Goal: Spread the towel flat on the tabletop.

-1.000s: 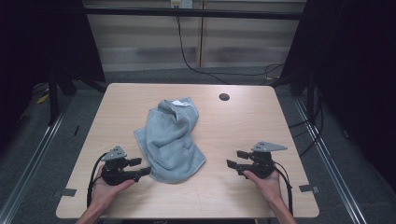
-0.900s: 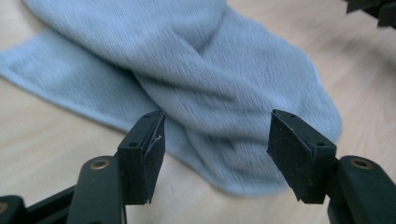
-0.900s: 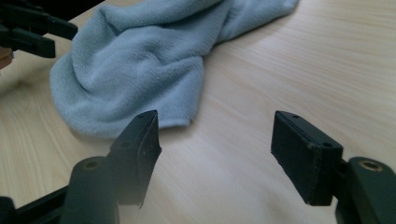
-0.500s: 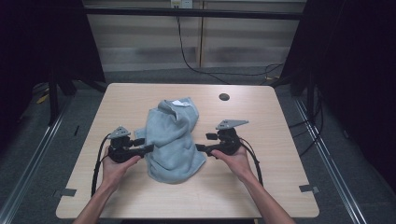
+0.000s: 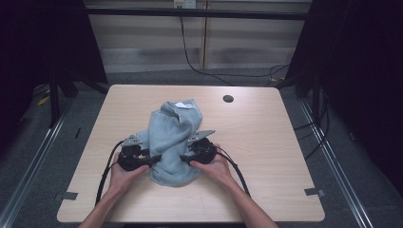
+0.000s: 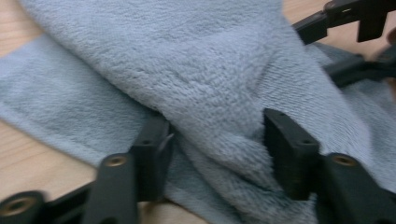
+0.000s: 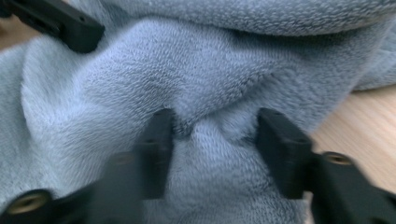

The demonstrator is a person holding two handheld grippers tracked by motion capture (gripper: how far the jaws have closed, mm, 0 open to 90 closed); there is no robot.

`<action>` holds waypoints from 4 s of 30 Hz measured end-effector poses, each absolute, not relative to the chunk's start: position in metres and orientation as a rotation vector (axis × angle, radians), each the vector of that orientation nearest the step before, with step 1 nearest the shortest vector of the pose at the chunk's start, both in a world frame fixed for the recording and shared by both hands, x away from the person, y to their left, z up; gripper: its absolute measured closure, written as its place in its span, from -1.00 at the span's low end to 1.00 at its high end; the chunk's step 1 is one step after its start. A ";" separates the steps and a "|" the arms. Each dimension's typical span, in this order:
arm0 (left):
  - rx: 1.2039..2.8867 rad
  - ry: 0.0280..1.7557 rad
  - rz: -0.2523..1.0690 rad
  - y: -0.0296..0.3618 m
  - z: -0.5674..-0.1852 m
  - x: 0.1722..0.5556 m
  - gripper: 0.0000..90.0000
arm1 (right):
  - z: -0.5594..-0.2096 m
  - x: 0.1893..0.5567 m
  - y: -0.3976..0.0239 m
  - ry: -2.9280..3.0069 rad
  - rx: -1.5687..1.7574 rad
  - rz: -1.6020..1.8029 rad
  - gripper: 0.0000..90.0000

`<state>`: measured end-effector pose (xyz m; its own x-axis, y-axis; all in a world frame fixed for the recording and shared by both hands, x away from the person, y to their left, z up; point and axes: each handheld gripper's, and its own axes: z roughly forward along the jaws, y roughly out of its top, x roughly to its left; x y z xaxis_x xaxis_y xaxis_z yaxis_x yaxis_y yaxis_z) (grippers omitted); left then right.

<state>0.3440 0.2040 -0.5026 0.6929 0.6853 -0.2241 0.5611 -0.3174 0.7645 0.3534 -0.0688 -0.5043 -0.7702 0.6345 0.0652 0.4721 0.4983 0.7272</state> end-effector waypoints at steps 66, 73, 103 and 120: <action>2.039 0.862 0.061 0.180 -0.507 0.335 0.38 | -0.490 0.375 -0.067 2.545 1.045 1.278 0.62; 1.935 0.855 0.068 0.194 -0.489 0.329 0.79 | -0.470 0.373 -0.087 2.444 1.067 1.327 0.83; 1.677 0.782 0.445 0.219 -0.311 0.346 0.86 | -0.289 0.395 -0.167 1.941 1.078 1.442 0.86; 1.862 0.788 0.305 0.220 -0.409 0.298 0.85 | -0.394 0.319 -0.169 2.089 1.105 1.358 0.87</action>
<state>0.2985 0.2198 -0.4088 0.7514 0.6437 -0.1449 0.3781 -0.2401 0.8941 0.3189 -0.1692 -0.3937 -0.6002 0.7961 0.0770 0.3932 0.2098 0.8952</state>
